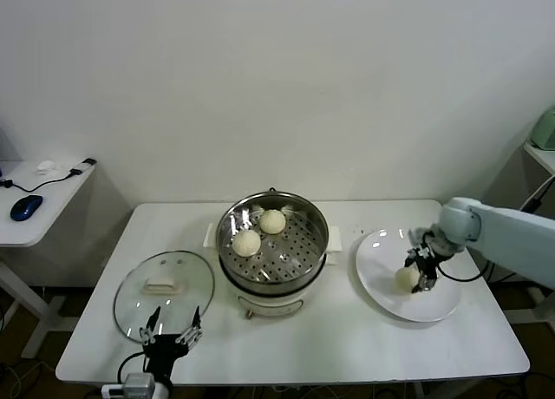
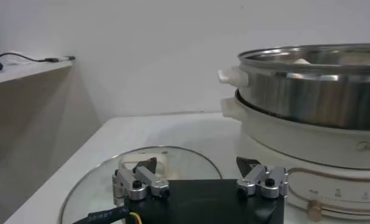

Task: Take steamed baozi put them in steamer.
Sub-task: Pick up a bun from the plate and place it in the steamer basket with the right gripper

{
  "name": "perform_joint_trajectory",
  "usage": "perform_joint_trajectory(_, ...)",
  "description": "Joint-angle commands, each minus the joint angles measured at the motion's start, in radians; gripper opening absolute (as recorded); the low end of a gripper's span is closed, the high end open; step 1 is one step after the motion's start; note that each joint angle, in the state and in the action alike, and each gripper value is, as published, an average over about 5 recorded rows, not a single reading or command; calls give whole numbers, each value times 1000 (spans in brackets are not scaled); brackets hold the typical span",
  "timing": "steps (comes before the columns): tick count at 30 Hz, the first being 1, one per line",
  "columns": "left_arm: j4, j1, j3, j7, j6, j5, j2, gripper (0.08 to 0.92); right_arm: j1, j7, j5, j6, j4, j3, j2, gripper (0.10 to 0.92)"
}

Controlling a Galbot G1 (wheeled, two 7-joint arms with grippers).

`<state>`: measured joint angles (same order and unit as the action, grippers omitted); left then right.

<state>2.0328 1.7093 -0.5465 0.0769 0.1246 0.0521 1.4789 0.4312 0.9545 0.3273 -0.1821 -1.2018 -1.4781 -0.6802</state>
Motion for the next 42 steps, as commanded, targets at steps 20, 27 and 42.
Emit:
perform_joint_trajectory(20,12,-4,-1,2,-2,2,-17,823,432,211,-127,640,-144,-26,-706,687)
perform_joint_trajectory(27,12,-6,-13,3,-1,5,-14,823,254,162,-209,643,-108,-25,-730,682)
perform_joint_trajectory(42,-9,-6,-19,7,-5,4,-5,823,113,115,-305,644,-44,-10,-725,687)
